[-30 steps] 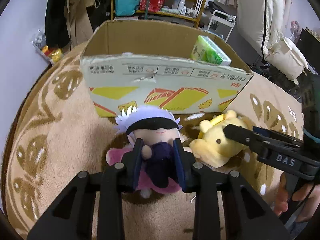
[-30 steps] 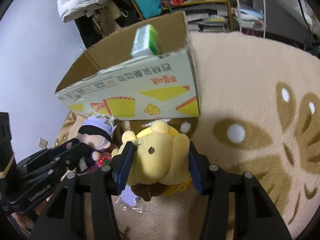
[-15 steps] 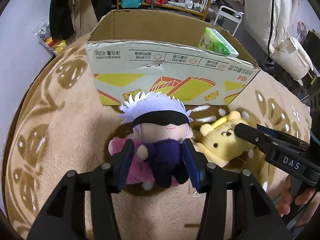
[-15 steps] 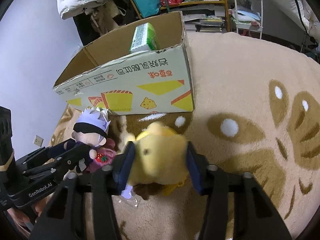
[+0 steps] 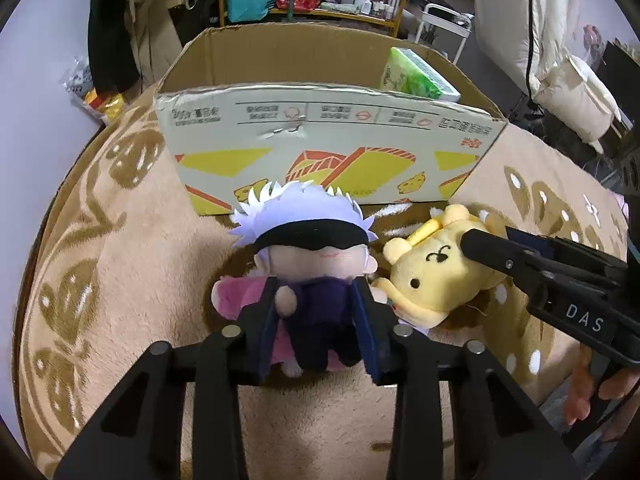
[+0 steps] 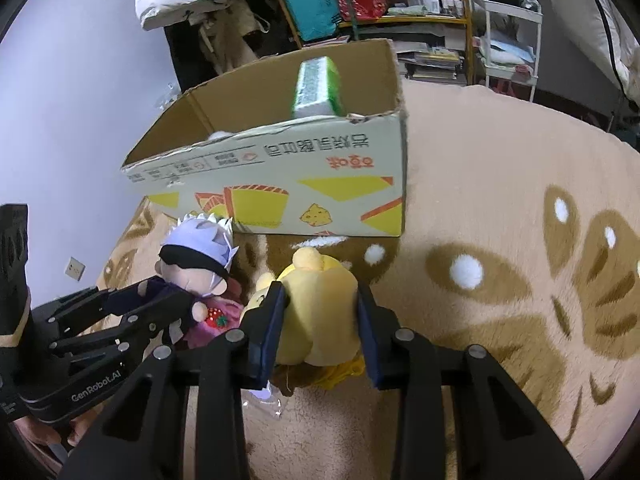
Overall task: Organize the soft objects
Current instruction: 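Lift the plush doll with the left tool while the right tool lifts the yellow bear, then lower both plushes into the box and open both tools, then lower both open tools toward the pink plush keychain and lavender bagged item, then grasp the pink plush keychain with the left tool while the right tool grasps the clear bag, then lift and carry the pink plush and clear bag over the box with both tools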
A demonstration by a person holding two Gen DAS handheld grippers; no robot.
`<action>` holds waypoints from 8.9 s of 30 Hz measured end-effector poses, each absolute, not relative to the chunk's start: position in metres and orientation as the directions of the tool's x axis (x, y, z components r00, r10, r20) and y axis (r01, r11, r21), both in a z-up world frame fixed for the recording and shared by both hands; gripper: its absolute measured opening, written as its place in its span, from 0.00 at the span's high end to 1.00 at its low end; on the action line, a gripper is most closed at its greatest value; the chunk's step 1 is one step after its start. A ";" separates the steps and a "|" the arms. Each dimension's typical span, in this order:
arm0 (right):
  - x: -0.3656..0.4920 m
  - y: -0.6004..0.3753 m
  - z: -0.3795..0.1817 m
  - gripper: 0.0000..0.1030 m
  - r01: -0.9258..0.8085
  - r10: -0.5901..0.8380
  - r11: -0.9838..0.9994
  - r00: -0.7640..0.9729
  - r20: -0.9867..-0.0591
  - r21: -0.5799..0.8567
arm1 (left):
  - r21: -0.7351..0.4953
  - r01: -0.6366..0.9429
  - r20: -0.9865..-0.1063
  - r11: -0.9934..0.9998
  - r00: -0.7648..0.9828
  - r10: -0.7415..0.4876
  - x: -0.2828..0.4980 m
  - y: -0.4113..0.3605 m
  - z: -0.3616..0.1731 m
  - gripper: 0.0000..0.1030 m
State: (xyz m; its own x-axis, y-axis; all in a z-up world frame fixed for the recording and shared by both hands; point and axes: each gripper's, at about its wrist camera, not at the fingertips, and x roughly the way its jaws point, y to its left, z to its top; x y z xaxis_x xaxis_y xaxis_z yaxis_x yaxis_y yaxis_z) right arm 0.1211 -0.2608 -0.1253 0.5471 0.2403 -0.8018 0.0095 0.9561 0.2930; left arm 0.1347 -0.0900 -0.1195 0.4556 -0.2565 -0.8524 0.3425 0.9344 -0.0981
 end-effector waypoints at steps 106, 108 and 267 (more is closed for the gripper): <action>0.147 -0.259 -0.019 0.66 -0.060 0.131 0.983 0.892 -0.432 0.173 | 0.020 0.236 -0.633 0.971 0.755 -0.171 0.192 -0.071 -0.042 0.60; 0.142 -0.262 -0.017 0.62 -0.052 0.131 0.981 0.890 -0.437 0.189 | 0.001 0.218 -0.630 0.976 0.758 -0.169 0.183 -0.066 -0.039 0.46; 0.095 -0.239 -0.167 0.52 0.105 0.177 0.965 0.410 -0.895 0.239 | -0.070 0.221 -0.856 0.973 0.488 -0.172 0.136 -0.044 -0.119 0.64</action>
